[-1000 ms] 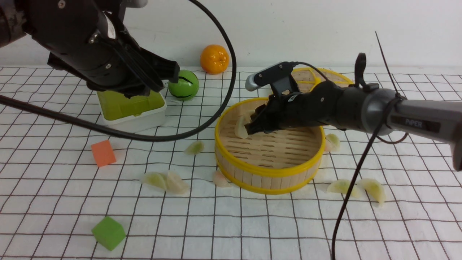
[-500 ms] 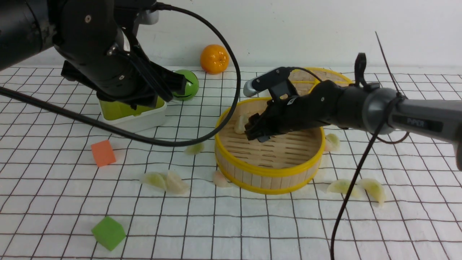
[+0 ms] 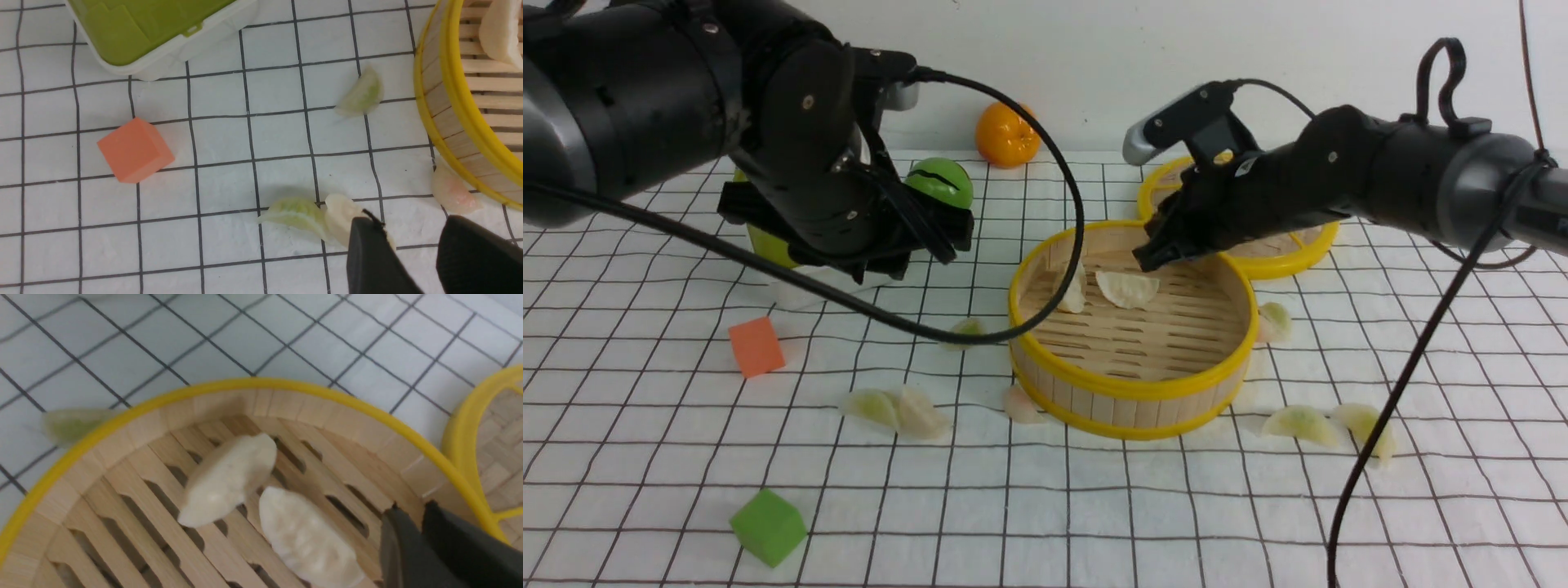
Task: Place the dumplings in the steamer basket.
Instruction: Use the left arm to grab a dumpling
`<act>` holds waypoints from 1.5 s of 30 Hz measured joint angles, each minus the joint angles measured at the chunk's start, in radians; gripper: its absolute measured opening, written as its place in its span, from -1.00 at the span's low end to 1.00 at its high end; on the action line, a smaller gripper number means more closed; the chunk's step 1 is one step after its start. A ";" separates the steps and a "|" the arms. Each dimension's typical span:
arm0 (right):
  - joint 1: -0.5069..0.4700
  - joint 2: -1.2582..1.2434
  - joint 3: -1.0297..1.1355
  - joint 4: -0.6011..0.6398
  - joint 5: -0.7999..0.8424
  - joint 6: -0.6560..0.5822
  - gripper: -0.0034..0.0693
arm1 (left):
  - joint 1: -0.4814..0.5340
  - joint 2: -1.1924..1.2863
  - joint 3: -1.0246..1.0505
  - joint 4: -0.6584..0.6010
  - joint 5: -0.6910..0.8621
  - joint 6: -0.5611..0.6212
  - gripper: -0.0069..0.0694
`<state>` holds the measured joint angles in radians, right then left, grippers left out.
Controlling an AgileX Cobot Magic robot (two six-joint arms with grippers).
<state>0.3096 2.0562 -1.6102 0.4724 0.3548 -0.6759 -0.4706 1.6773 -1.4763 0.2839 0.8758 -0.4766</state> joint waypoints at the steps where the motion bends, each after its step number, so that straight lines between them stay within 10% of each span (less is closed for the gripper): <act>1: -0.009 0.011 0.000 -0.003 0.038 0.019 -0.94 | 0.022 0.012 0.000 -0.019 -0.009 0.000 -0.19; 11: -0.012 -0.104 0.001 -0.036 0.350 0.198 -0.83 | 0.222 0.204 0.000 -0.432 -0.025 0.135 0.20; 23: -0.012 -0.266 0.011 -0.362 0.485 0.462 -0.64 | 0.222 0.367 0.000 -0.284 -0.118 -0.093 0.37; 36: -0.012 -0.269 0.013 -0.440 0.519 0.533 -0.58 | 0.222 0.378 -0.001 -0.318 -0.168 0.125 -0.41; 45: -0.012 -0.269 0.013 -0.462 0.545 0.534 -0.55 | 0.222 0.332 -0.105 -0.335 0.032 0.128 0.14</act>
<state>0.2979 1.7872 -1.5969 0.0104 0.8998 -0.1421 -0.2484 2.0091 -1.5811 -0.0515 0.9076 -0.3490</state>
